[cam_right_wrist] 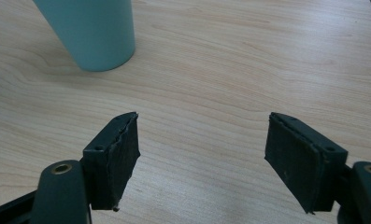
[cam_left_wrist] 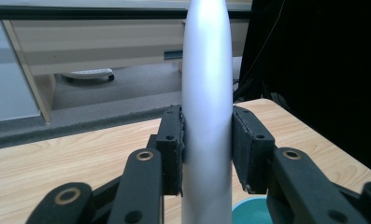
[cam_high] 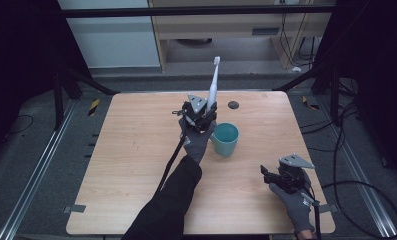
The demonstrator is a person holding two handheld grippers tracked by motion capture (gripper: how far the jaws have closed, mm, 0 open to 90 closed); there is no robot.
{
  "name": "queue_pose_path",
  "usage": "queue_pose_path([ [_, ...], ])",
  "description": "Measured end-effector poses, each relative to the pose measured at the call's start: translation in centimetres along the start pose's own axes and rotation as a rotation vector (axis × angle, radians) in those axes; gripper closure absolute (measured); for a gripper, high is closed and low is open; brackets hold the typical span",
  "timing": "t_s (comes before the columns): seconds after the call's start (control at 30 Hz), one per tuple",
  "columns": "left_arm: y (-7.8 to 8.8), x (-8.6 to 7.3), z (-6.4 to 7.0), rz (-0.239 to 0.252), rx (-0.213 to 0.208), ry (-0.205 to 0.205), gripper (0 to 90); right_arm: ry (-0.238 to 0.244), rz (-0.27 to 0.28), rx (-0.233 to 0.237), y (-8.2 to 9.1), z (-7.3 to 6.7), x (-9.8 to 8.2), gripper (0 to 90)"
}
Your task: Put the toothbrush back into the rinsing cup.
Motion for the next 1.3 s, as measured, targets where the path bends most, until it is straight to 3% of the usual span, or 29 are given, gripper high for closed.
queue_pose_path([
  [0.3, -0.5, -0.2, 1.2, 0.033, -0.013, 0.025, 65.4, 0.0, 0.003, 0.002, 0.0, 0.0, 0.0, 26.0],
  [0.67, -1.5, -1.8, 2.9, 0.039, -0.034, 0.035, 65.3, -0.001, 0.004, 0.006, 0.0, -0.1, 0.0, 25.9],
  [1.03, -1.7, -3.8, 3.4, 0.018, -0.044, 0.012, 65.2, 0.004, 0.009, 0.0, 0.0, 0.0, 0.1, 25.9],
  [1.3, -1.8, -5.1, 3.8, -0.007, -0.052, 0.019, 65.1, 0.0, 0.007, 0.003, 0.1, 0.0, 0.1, 25.9],
])
Point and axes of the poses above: each handheld gripper's, and its own axes: y roughly backward along the jaws, x roughly out of its top, z roughly to its right, the point moved 4 cm from there along -y, roughly forward along the jaws, and after that the axes turned 2 degrees about z, right-handed, at the moved point
